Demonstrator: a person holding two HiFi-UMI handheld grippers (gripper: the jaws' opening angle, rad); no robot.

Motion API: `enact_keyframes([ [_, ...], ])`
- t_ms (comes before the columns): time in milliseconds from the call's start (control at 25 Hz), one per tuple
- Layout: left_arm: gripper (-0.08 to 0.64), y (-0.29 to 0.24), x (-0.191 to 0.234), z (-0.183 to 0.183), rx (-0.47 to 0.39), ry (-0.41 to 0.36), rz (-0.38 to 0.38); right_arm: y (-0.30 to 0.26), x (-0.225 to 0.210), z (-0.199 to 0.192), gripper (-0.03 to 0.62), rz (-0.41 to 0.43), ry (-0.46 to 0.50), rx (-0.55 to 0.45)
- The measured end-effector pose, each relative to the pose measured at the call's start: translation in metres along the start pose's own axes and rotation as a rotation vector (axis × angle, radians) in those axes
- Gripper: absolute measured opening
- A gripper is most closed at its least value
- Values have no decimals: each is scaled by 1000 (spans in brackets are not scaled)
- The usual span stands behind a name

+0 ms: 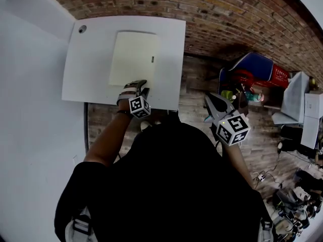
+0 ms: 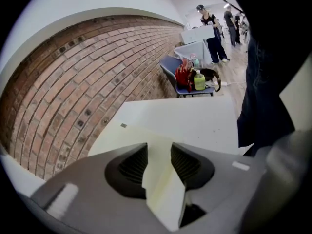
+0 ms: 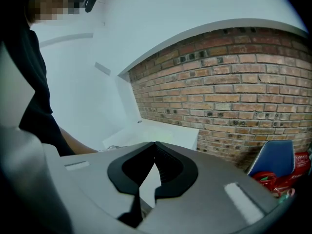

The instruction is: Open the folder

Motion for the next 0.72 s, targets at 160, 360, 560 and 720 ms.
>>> enact_keyframes([
  [160,106,3,1,3,-27,19,-11,-1,0,0,2,0,-5,-1],
  [360,69,6,3,6,-39,40,-32,-2,3,0,2,-2,-8,-5],
  [560,46,10,6,5,-44,61,-35,-2,9,-2,2,1,-2,-7],
  [720,38,12,6,6,-45,74,-42,-1,10,-3,2,2,-1,-8],
])
Point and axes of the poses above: the fingertips, and each gripper's own axes: y backward along the fingers, x to its left, z out of its top, the point moved 5 cm from there along y, backward along the fingers, and after that the axes turned 5 degrees about -x, right-handed, at the moved point
